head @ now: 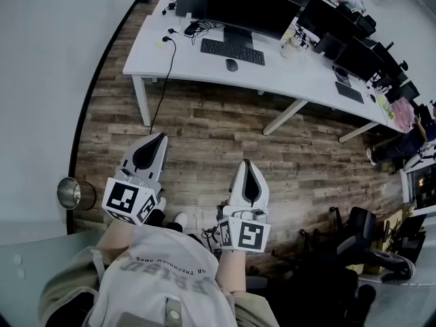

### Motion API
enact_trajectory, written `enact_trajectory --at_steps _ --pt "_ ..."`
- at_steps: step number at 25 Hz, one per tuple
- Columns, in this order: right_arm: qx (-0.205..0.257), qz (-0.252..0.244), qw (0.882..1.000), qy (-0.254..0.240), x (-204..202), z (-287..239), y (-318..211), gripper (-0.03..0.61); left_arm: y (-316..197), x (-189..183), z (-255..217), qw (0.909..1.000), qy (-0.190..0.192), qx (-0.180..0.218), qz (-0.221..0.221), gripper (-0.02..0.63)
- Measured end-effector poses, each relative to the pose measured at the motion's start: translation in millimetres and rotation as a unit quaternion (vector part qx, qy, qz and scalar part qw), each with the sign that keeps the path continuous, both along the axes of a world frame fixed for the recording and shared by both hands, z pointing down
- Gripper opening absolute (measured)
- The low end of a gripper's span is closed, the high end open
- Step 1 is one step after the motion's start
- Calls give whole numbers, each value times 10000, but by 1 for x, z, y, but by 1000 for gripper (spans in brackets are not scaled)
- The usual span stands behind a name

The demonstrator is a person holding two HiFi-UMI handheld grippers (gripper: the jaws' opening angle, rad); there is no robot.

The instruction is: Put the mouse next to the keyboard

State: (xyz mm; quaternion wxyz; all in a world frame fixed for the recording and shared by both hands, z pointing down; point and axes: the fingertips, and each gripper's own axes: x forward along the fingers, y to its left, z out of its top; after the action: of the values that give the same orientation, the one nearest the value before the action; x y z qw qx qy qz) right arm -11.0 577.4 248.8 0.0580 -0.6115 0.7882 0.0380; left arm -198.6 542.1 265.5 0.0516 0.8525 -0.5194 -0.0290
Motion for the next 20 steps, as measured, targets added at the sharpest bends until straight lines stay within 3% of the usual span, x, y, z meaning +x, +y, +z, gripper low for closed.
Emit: enact_trajectory --at_steps 16,20 --pt "-31 73 9999 77 37 11 -5 0 -6 35 8 9999 -125 -41 35 11" --pt "-45 147 9997 -206 46 17 -15 0 -13 32 10 9997 -212 -66 -35 11"
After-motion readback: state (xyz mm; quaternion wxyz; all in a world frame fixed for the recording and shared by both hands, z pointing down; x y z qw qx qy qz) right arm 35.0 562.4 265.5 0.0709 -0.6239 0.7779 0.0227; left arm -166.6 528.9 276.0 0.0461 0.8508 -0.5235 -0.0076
